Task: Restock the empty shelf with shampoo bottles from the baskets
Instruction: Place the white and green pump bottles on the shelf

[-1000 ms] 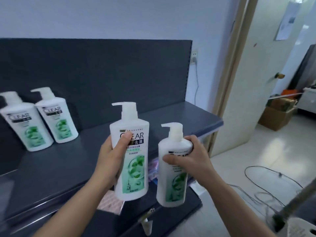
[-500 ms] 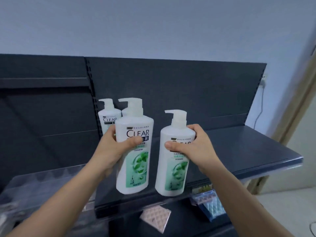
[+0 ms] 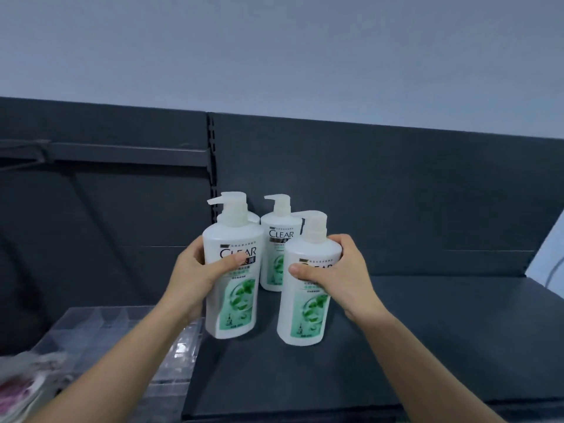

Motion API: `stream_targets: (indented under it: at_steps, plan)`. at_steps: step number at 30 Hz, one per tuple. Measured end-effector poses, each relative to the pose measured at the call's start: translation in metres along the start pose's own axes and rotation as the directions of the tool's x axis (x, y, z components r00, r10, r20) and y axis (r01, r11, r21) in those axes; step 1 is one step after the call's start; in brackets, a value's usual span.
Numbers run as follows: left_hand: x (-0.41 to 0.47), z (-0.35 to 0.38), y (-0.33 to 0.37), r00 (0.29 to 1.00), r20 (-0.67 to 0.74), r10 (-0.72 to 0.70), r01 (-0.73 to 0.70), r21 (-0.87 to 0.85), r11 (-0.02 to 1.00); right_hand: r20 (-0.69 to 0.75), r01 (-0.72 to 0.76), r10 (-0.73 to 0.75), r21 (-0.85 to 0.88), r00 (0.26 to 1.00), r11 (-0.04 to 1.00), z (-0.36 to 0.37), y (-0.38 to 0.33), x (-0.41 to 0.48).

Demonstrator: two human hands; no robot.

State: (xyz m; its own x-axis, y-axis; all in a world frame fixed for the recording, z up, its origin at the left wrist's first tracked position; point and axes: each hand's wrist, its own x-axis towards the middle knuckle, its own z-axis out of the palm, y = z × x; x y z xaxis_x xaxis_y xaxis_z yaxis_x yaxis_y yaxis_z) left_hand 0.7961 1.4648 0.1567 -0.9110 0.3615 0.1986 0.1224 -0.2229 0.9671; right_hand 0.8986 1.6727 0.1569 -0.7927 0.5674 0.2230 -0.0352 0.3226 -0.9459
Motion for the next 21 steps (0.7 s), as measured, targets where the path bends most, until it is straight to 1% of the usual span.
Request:
stream_targets:
  at_steps: [4, 7, 13, 21]
  plan:
    - [0.017, -0.001, -0.015, 0.999, -0.053, -0.013, 0.015, 0.033, 0.999, 0.022, 0.015, -0.014, -0.023, 1.0, 1.0, 0.011, 0.011, 0.023]
    - [0.027, -0.003, -0.023, 0.998, -0.053, -0.02, 0.023, 0.047, 0.999, 0.04, 0.015, -0.014, -0.042, 0.999, 0.999, 0.02, 0.016, 0.036]
    - [0.049, -0.013, -0.04, 1.0, 0.008, -0.028, 0.027, 0.047, 0.999, 0.058, -0.008, 0.012, -0.062, 0.998, 0.998, 0.038, 0.024, 0.051]
    - [0.07, -0.025, -0.055, 0.993, 0.105, -0.05, 0.046, 0.039, 0.998, 0.006, -0.029, 0.029, -0.076, 1.0, 0.997, 0.056, 0.023, 0.058]
